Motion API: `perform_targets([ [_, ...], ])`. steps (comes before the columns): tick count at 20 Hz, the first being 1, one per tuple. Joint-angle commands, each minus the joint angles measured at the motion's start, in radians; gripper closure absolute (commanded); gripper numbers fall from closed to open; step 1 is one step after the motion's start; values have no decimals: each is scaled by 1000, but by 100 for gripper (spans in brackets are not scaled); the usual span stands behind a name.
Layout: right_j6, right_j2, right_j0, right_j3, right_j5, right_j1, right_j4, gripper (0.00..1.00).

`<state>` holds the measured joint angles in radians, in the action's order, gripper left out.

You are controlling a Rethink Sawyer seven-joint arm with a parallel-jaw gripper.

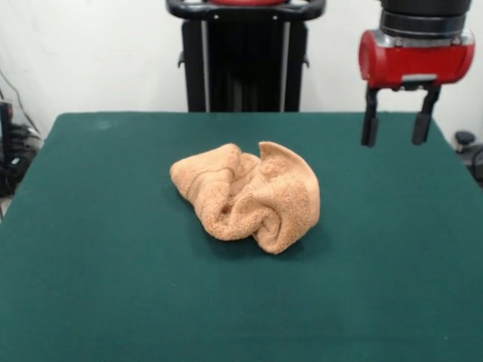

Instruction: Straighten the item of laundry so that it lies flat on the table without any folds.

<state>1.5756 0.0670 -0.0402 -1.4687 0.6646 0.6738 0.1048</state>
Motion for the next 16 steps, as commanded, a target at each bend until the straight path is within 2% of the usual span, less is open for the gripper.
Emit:
perform_targets([
  [1, 142, -53, 72, 41, 123, -55, 31, 0],
  [10, 53, -98, 146, 69, 162, -65, 0, 0],
  [16, 32, -109, 168, 67, 174, -55, -17, 0],
])
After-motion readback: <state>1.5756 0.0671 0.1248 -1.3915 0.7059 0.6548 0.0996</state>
